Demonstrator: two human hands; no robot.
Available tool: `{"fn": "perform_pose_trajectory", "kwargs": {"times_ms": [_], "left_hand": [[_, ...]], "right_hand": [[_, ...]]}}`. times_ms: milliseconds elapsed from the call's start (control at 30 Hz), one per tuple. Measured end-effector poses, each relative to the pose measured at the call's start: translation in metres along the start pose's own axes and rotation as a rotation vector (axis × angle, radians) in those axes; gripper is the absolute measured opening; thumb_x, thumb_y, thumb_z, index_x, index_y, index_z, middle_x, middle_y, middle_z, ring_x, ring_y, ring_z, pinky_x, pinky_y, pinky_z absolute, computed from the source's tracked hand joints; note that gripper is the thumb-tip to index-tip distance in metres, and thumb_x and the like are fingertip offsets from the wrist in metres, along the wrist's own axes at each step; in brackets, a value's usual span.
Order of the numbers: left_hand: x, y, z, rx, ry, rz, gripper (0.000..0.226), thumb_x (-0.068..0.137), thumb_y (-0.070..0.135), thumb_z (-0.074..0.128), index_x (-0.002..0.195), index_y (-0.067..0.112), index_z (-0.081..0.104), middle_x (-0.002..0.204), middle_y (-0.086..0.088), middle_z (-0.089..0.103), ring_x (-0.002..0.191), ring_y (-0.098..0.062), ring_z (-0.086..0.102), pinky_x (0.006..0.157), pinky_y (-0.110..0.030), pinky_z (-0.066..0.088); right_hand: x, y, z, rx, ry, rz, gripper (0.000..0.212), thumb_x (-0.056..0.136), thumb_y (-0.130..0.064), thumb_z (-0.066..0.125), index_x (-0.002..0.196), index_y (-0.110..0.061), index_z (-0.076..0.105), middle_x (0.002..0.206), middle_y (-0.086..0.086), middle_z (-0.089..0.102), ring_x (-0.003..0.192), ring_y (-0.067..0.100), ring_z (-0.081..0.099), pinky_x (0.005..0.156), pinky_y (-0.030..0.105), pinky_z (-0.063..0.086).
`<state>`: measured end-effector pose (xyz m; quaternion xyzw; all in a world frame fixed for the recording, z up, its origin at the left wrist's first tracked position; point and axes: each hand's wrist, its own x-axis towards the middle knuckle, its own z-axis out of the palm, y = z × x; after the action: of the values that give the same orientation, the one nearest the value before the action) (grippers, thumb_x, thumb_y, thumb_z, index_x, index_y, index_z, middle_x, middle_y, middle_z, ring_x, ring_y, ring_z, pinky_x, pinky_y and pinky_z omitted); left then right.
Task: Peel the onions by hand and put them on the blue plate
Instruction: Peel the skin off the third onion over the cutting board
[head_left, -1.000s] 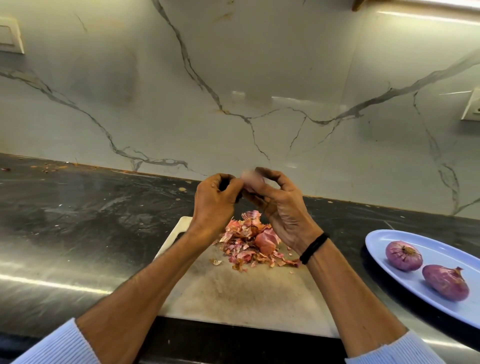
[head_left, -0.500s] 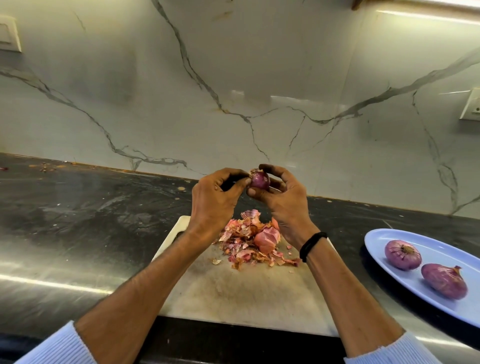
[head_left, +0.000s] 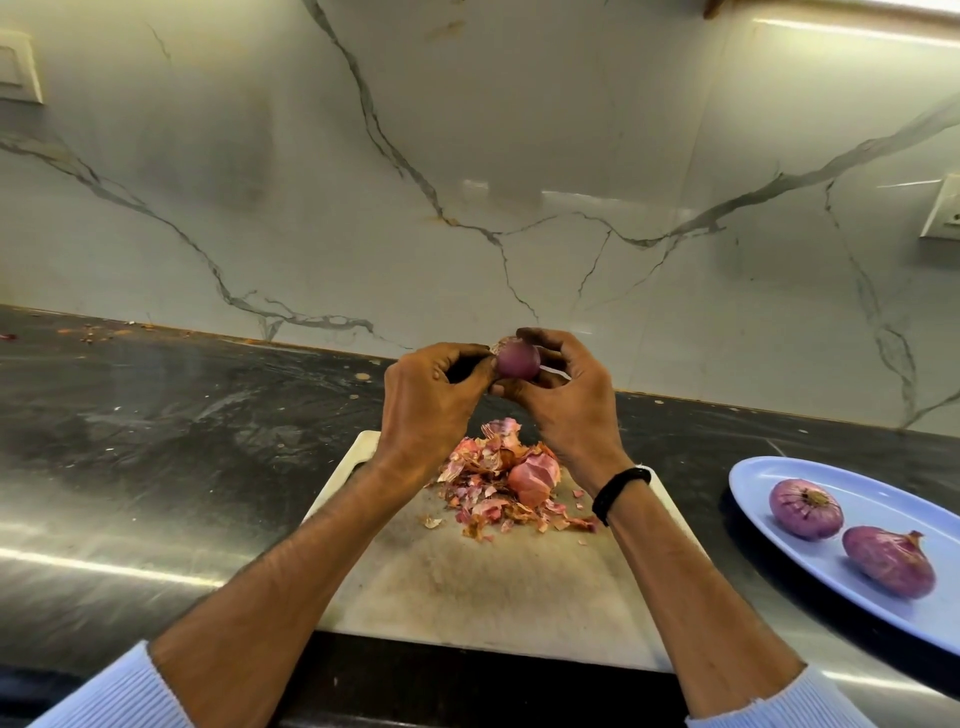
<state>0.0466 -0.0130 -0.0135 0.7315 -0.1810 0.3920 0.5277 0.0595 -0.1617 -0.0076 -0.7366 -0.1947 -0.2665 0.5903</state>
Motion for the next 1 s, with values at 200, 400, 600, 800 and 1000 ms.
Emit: {"fn": "perform_pose_trajectory", "kwargs": {"times_ms": [200,400,600,800,1000], "left_hand": [[0.001,-0.006,0.0,0.114,-0.033,0.044,0.025,0.087,0.017,0.076,0.109,0.008,0.069,0.1,-0.001,0.07,0.086,-0.005,0.066,0.079,-0.01,0.053],[0.001,-0.01,0.002,0.263,-0.085,0.109,0.025,0.084,0.021,0.077,0.101,0.006,0.066,0.098,-0.004,0.061,0.084,-0.013,0.059,0.075,-0.014,0.05],[0.003,-0.008,0.0,0.213,-0.081,0.002,0.015,0.087,0.021,0.073,0.092,0.01,0.065,0.091,0.0,0.061,0.078,-0.011,0.057,0.068,-0.017,0.048],[0.007,-0.006,-0.003,0.018,-0.008,-0.227,0.013,0.092,0.023,0.067,0.098,0.012,0.07,0.085,0.006,0.068,0.079,-0.006,0.065,0.072,-0.018,0.055],[0.008,-0.009,-0.007,0.051,-0.011,-0.229,0.019,0.096,0.016,0.064,0.113,0.016,0.072,0.101,0.006,0.072,0.091,-0.004,0.067,0.086,-0.021,0.057]], "right_hand": [[-0.001,0.002,0.002,-0.095,-0.02,-0.1,0.05,0.075,-0.015,0.085,0.118,-0.019,0.061,0.12,-0.001,0.064,0.111,0.015,0.063,0.09,0.027,0.058],[0.001,0.006,0.003,-0.133,-0.042,-0.143,0.046,0.077,-0.008,0.084,0.111,-0.028,0.06,0.12,0.006,0.064,0.109,0.018,0.066,0.089,0.034,0.059],[0.0,0.002,0.002,-0.037,-0.084,-0.074,0.046,0.074,-0.006,0.086,0.109,-0.024,0.062,0.118,0.0,0.065,0.109,0.021,0.067,0.088,0.035,0.06],[0.002,-0.006,-0.004,0.128,-0.071,0.024,0.054,0.069,0.007,0.084,0.11,-0.02,0.061,0.119,0.002,0.063,0.106,0.014,0.068,0.083,0.023,0.057],[0.002,-0.007,-0.007,0.16,-0.06,0.066,0.062,0.072,0.012,0.079,0.123,-0.017,0.057,0.123,-0.002,0.059,0.106,0.008,0.064,0.085,0.022,0.056]]}}
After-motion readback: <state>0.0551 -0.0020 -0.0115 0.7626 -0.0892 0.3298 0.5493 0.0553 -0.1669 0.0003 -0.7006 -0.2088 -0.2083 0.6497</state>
